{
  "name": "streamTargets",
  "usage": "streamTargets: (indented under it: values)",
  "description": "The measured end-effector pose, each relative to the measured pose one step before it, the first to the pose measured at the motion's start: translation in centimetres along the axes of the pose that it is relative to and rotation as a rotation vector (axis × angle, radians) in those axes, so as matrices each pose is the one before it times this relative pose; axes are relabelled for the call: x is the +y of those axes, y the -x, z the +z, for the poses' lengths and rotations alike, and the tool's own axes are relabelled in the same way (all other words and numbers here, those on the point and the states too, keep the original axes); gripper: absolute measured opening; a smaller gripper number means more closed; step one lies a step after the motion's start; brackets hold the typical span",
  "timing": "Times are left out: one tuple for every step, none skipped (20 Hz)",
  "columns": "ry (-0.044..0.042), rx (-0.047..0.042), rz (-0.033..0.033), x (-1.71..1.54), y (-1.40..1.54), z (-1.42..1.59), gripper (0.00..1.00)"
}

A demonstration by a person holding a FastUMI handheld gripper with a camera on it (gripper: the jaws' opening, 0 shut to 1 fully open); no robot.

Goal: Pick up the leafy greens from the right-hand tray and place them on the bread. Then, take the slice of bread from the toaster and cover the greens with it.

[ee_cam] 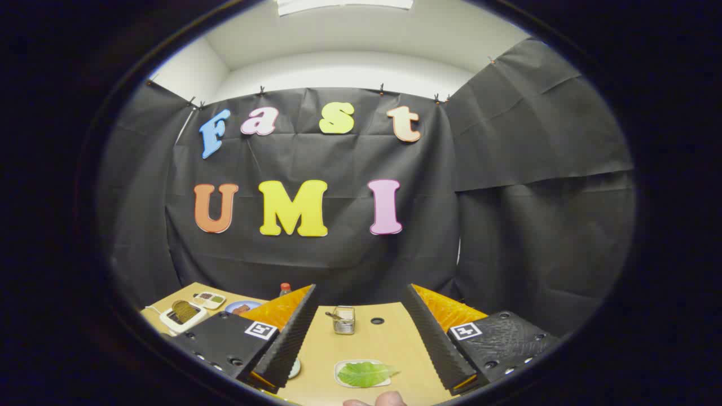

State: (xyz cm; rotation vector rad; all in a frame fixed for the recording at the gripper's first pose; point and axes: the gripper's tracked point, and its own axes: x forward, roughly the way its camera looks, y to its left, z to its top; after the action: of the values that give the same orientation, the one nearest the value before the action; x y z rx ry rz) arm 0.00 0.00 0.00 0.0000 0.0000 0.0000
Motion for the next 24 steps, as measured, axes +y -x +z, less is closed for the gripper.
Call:
streamTargets:
  values:
    - [0.00078,0.00194,-0.00726,-0.248,0.127,-0.028,0.95]
    - [0.00162,-0.00221,-0.00471,-0.283,0.258,-0.095,0.95]
    - [0.00117,0.00086,0.00224,-0.065,0.179,0.02,0.95]
    - [0.00024,0.00126,0.00219,-0.059,0.162,-0.128,0.95]
    - [-0.00132,0.00392,0.00201,-0.101,0.018,-0.085,0.95]
    - [-0.00116,0.0042,-0.00044,-0.169,-0.004,-0.21,0.95]
    - [-0.00106,0.0061,-0.00127,-0.16,-0.093,-0.199,0.95]
    - [0.00094,0.00368,0.00001,-0.141,-0.079,-0.192,0.95]
    - [0.0015,0.00294,0.00081,-0.118,-0.11,-0.11,0.95]
    - [0.0017,0.0024,0.00181,-0.118,-0.148,-0.256,0.95]
    - [0.00203,0.00568,0.00467,-0.101,-0.215,-0.232,0.95]
    - [0.00284,0.00643,0.00153,-0.195,-0.2,-0.471,0.95]
    - [0.00337,0.00715,-0.0027,-0.361,-0.235,-0.375,0.95]
    - [-0.00231,0.00712,-0.00439,-0.442,-0.253,-0.5,0.95]
    - [-0.00566,0.01086,-0.00069,-0.383,-0.349,-0.597,0.95]
    - [-0.00633,0.01548,-0.00163,-0.39,-0.411,-0.842,0.95]
    - [-0.00834,0.01612,-0.00046,-0.494,-0.371,-0.774,0.95]
    - [-0.00888,0.01539,-0.00058,-0.489,-0.444,-0.744,0.95]
    - [-0.00846,0.01275,-0.00084,-0.6,-0.47,-0.647,0.95]
    - [-0.00489,0.0115,-0.00268,-0.617,-0.524,-0.796,0.95]
    - [-0.00343,0.01553,-0.00132,-0.677,-0.538,-0.808,0.95]
    - [-0.00491,0.01255,0.00778,-0.41,-0.602,-1.035,0.95]
    - [-0.00247,0.02194,0.00383,-0.587,-0.789,-1.36,0.95]
    - [-0.00103,0.02375,0.00893,-0.551,-0.956,-1.575,0.95]
